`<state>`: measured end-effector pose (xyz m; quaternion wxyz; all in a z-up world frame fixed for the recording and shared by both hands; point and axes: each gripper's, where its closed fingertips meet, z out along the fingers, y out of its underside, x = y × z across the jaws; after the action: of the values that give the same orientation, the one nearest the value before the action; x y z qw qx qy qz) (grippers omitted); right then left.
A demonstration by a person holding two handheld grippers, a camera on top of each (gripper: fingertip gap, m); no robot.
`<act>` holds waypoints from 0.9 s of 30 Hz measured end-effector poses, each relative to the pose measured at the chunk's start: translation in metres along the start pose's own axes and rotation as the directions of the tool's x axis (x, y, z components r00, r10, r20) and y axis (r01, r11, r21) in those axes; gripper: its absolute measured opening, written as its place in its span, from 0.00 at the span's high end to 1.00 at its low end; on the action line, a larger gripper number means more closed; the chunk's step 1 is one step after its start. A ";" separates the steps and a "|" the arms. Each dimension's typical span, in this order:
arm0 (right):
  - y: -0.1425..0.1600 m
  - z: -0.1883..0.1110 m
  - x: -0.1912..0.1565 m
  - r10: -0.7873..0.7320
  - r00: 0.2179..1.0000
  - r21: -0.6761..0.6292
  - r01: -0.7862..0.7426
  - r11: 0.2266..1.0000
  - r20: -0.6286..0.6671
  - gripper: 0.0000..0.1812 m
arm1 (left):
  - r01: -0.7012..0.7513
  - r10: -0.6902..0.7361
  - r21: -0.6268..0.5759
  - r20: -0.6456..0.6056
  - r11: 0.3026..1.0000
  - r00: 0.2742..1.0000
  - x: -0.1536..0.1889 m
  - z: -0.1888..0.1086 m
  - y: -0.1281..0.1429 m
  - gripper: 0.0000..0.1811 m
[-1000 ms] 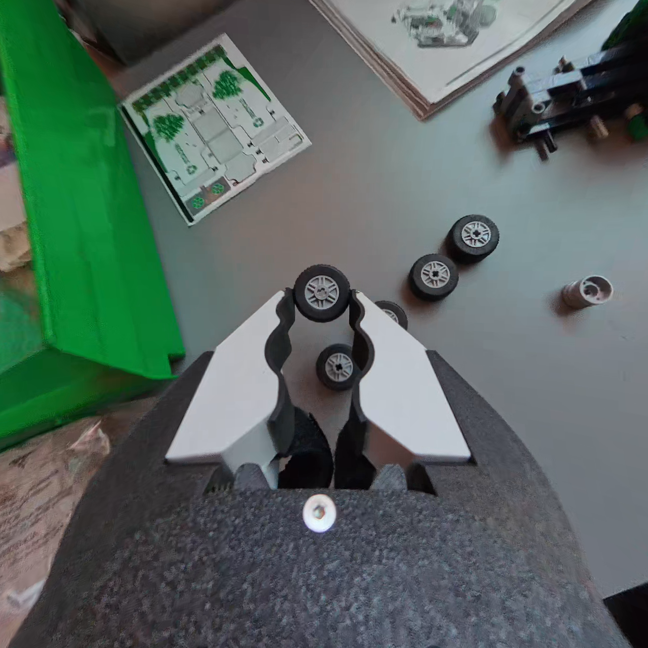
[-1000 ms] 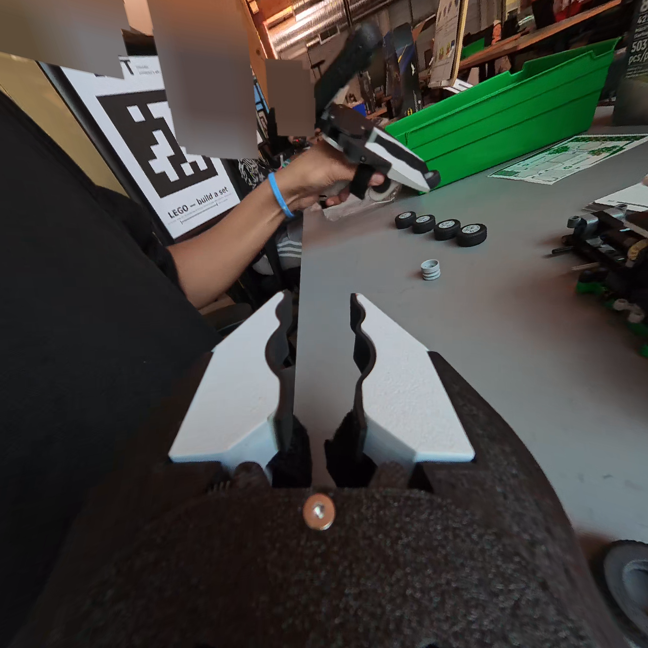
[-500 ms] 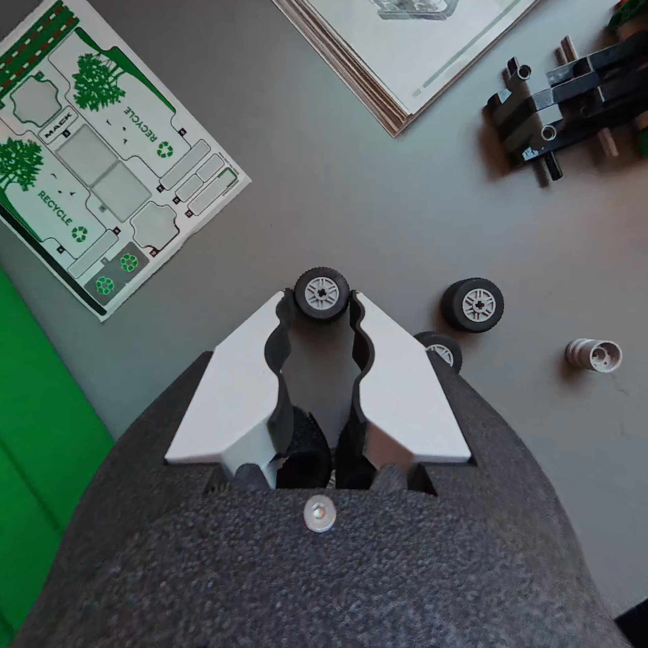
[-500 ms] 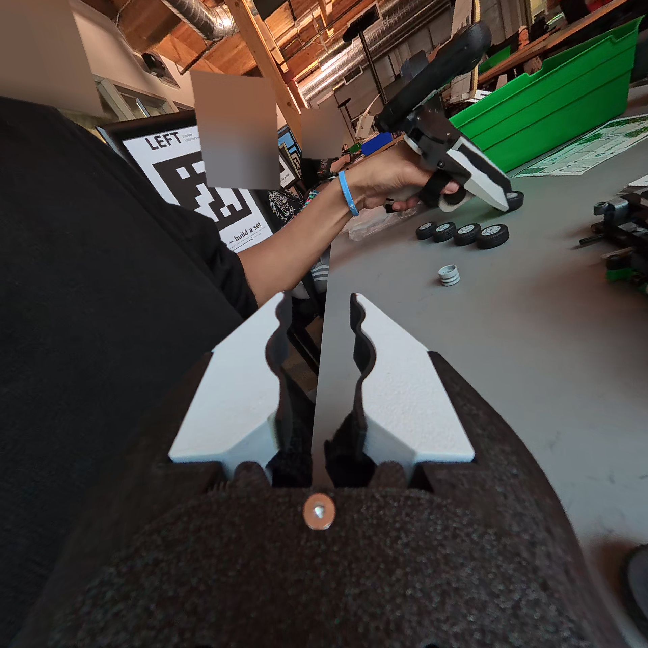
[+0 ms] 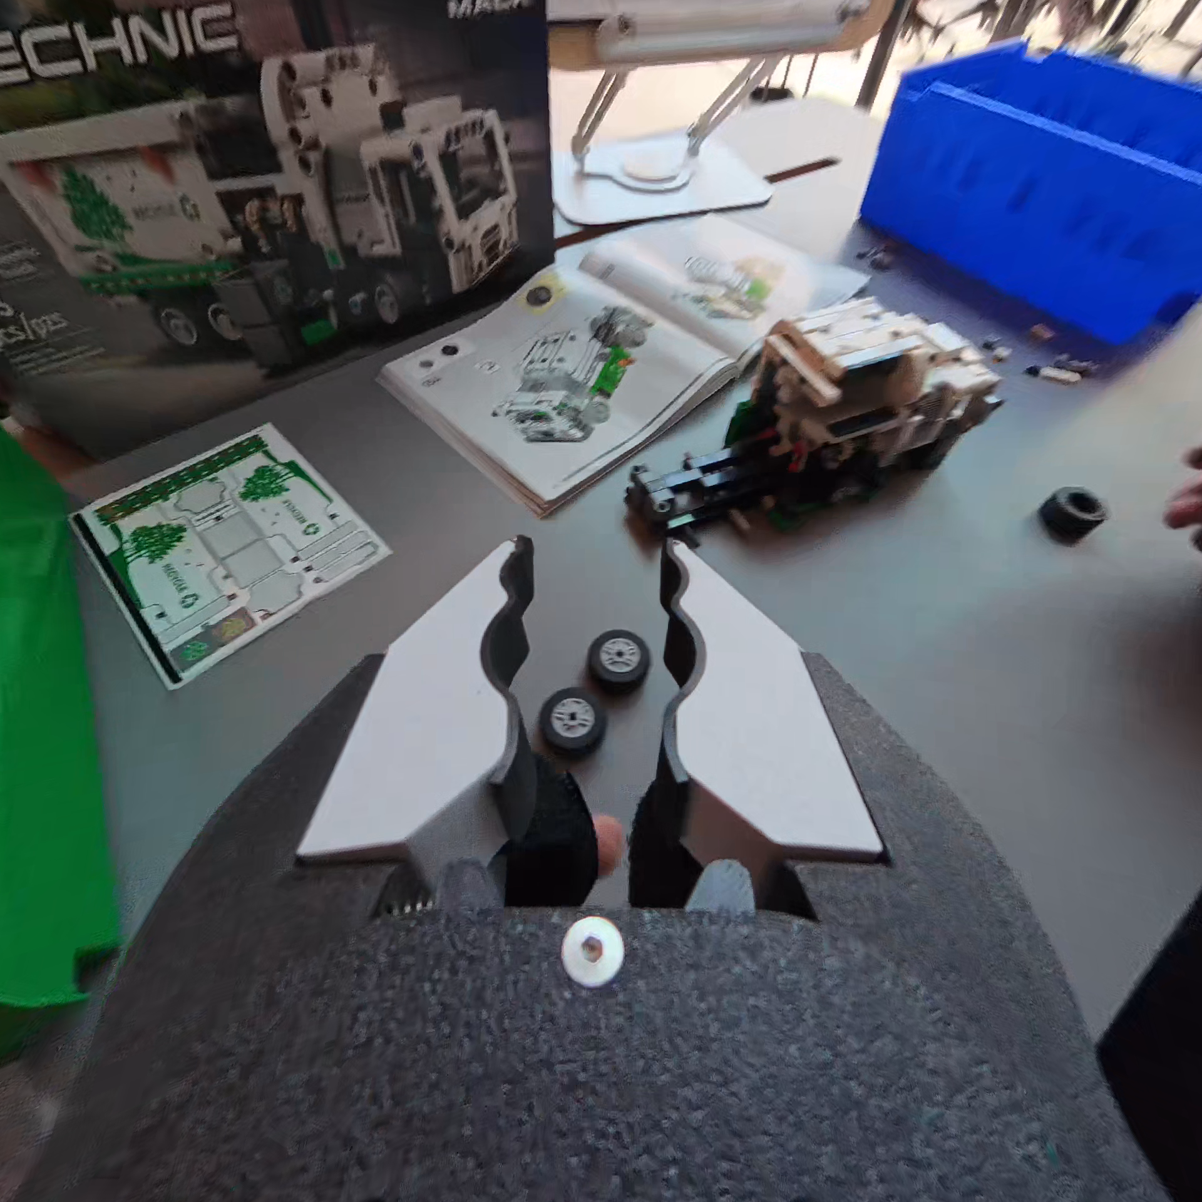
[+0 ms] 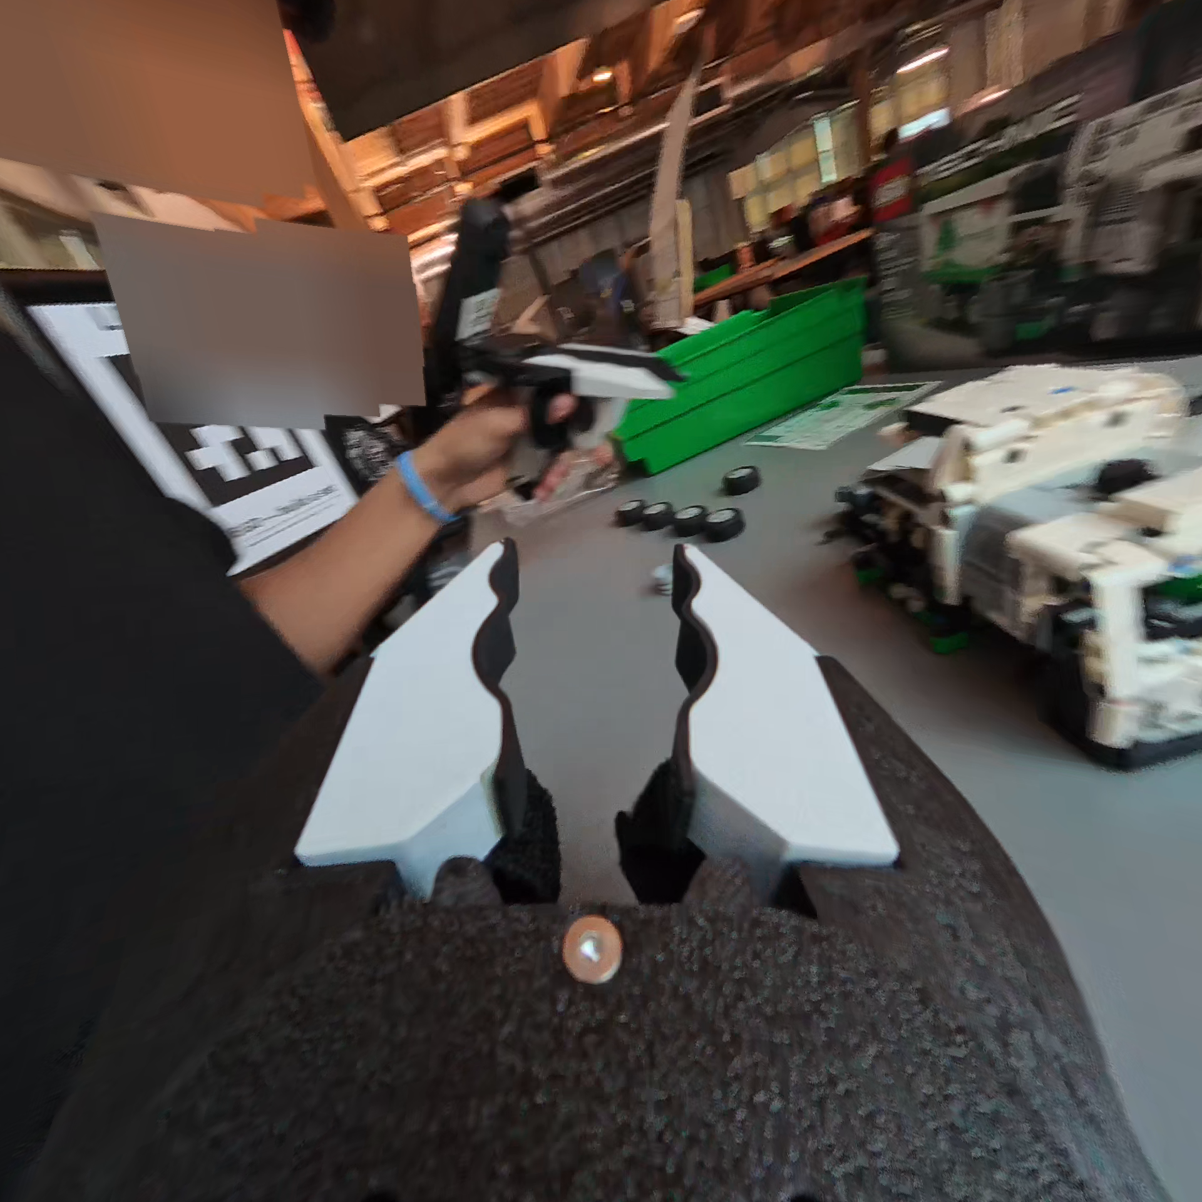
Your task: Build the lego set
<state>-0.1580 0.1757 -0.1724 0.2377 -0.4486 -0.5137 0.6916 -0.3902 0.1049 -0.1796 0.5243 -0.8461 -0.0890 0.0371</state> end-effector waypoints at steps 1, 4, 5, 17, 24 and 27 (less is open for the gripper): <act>-0.002 -0.004 0.012 -0.017 0.996 0.006 0.018 1.000 -0.084 0.73 | 0.005 -0.004 0.050 -0.021 0.999 1.000 0.017 -0.007 0.000 0.79; -0.008 -0.009 0.020 -0.110 0.978 0.017 0.115 0.993 -0.175 0.68 | 0.043 -0.033 0.113 -0.090 0.993 0.995 0.071 -0.018 0.019 0.81; -0.009 -0.008 0.018 -0.154 0.973 0.023 0.161 0.987 -0.172 0.64 | 0.050 -0.037 0.121 -0.103 0.991 0.994 0.085 -0.021 0.027 0.83; 0.000 0.000 0.022 -0.327 0.898 -0.078 0.319 0.945 -0.295 0.63 | -0.045 0.064 0.212 -0.084 0.976 0.994 0.128 -0.036 0.060 0.75; 0.007 -0.001 0.005 -0.347 0.907 -0.085 0.337 0.938 -0.239 0.78 | -0.122 0.140 0.182 -0.092 0.976 0.986 0.139 -0.032 0.067 0.74; 0.010 0.002 0.000 -0.389 0.890 -0.104 0.375 0.921 -0.237 0.79 | -0.139 0.157 0.218 -0.067 0.966 0.985 0.139 -0.036 0.064 0.77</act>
<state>-0.1585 0.1713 -0.1815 0.4200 -0.4296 -0.5763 0.5539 -0.2415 0.0719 -0.2161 0.6106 -0.7904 0.0010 0.0498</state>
